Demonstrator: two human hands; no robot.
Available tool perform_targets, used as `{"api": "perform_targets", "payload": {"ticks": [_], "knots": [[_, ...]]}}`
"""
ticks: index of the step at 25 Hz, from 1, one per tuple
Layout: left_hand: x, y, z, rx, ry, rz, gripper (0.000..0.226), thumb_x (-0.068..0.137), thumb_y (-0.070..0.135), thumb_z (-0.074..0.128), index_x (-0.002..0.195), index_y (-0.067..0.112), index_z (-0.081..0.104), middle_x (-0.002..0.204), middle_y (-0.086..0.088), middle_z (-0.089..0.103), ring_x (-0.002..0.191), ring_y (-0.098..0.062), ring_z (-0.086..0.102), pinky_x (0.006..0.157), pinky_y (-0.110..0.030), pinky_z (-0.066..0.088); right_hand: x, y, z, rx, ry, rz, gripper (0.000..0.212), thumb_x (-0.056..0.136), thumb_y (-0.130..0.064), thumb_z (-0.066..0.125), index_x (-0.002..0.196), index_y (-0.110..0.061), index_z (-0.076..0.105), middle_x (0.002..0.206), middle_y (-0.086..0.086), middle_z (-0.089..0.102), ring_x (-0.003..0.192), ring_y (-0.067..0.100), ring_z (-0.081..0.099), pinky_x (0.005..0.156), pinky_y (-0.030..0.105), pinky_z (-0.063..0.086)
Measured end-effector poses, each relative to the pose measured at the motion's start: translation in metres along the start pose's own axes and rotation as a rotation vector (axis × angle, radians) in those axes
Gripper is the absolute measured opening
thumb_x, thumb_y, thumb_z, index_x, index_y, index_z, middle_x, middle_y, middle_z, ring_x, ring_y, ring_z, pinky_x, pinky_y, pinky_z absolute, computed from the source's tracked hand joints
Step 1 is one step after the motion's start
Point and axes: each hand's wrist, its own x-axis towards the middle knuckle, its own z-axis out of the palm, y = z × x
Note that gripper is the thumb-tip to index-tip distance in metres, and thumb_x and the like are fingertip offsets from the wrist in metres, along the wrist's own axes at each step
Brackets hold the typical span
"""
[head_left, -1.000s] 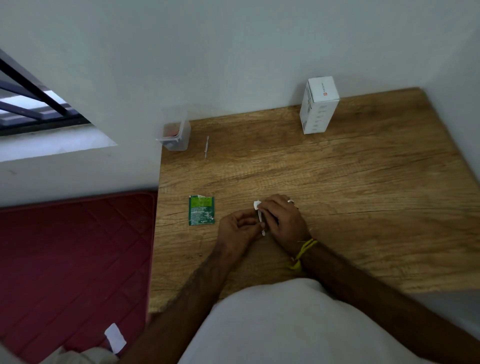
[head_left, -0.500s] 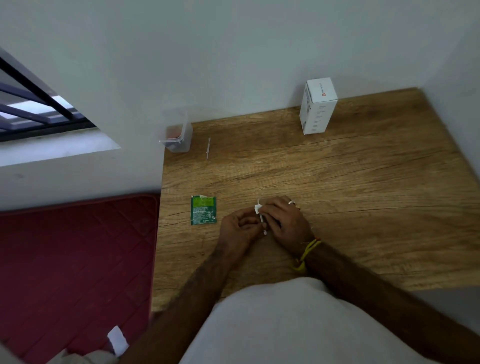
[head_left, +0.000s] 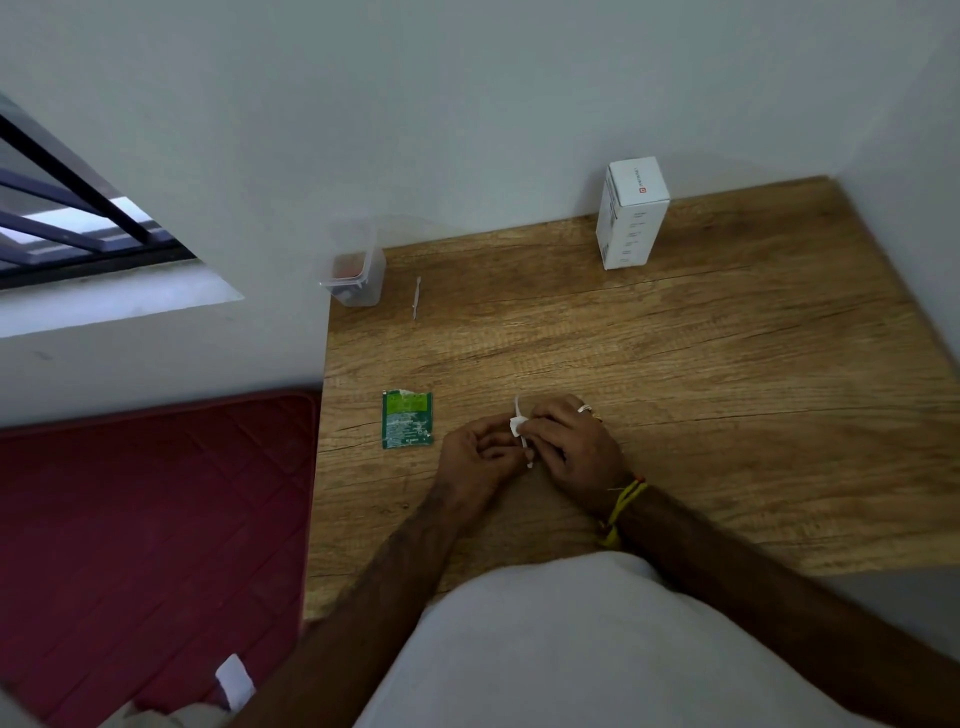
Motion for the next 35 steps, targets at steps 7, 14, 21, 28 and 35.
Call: {"api": "perform_targets", "payload": {"ticks": [7, 14, 21, 28, 35], "knots": [[0.001, -0.004, -0.003, 0.003, -0.009, -0.008, 0.052, 0.077, -0.015, 0.075, 0.125, 0.002, 0.062, 0.106, -0.017, 0.075, 0.094, -0.024, 0.073, 0.082, -0.029, 0.060, -0.005, 0.000, -0.001, -0.010, -0.034, -0.011, 0.016, 0.094, -0.012, 0.059, 0.106, -0.012, 0.070, 0.103, 0.003, 0.062, 0.095, 0.018, 0.052, 0.080, 0.035, 0.046], [0.002, -0.002, -0.007, 0.009, -0.039, -0.025, 0.055, 0.075, -0.015, 0.076, 0.126, 0.001, 0.061, 0.107, -0.015, 0.075, 0.096, -0.024, 0.074, 0.084, -0.029, 0.060, -0.009, -0.001, -0.001, -0.059, -0.027, -0.067, 0.016, 0.091, -0.008, 0.064, 0.105, -0.010, 0.071, 0.100, 0.005, 0.063, 0.090, 0.023, 0.055, 0.076, 0.039, 0.047], [0.011, 0.004, 0.002, -0.142, 0.114, -0.221, 0.021, 0.101, 0.015, 0.057, 0.110, 0.002, 0.069, 0.098, -0.016, 0.076, 0.089, -0.029, 0.075, 0.078, -0.038, 0.063, -0.012, 0.002, -0.002, -0.053, -0.059, -0.123, 0.020, 0.093, -0.007, 0.061, 0.111, -0.010, 0.069, 0.105, 0.006, 0.066, 0.091, 0.025, 0.060, 0.078, 0.041, 0.049], [0.016, 0.010, 0.009, -0.112, 0.205, -0.254, 0.014, 0.092, 0.011, 0.070, 0.099, -0.002, 0.070, 0.085, -0.015, 0.076, 0.070, -0.021, 0.075, 0.061, -0.032, 0.062, -0.016, 0.000, -0.002, -0.019, -0.071, -0.106, 0.015, 0.093, -0.008, 0.062, 0.106, -0.008, 0.071, 0.104, 0.007, 0.067, 0.091, 0.025, 0.061, 0.080, 0.041, 0.048], [0.012, 0.010, 0.012, -0.095, 0.229, -0.219, 0.008, 0.092, 0.009, 0.069, 0.089, 0.002, 0.069, 0.085, -0.016, 0.076, 0.070, -0.022, 0.074, 0.059, -0.029, 0.061, -0.021, -0.001, -0.006, -0.021, -0.052, -0.134, 0.014, 0.092, -0.010, 0.066, 0.103, -0.007, 0.073, 0.104, 0.006, 0.066, 0.093, 0.021, 0.059, 0.080, 0.035, 0.048]]}}
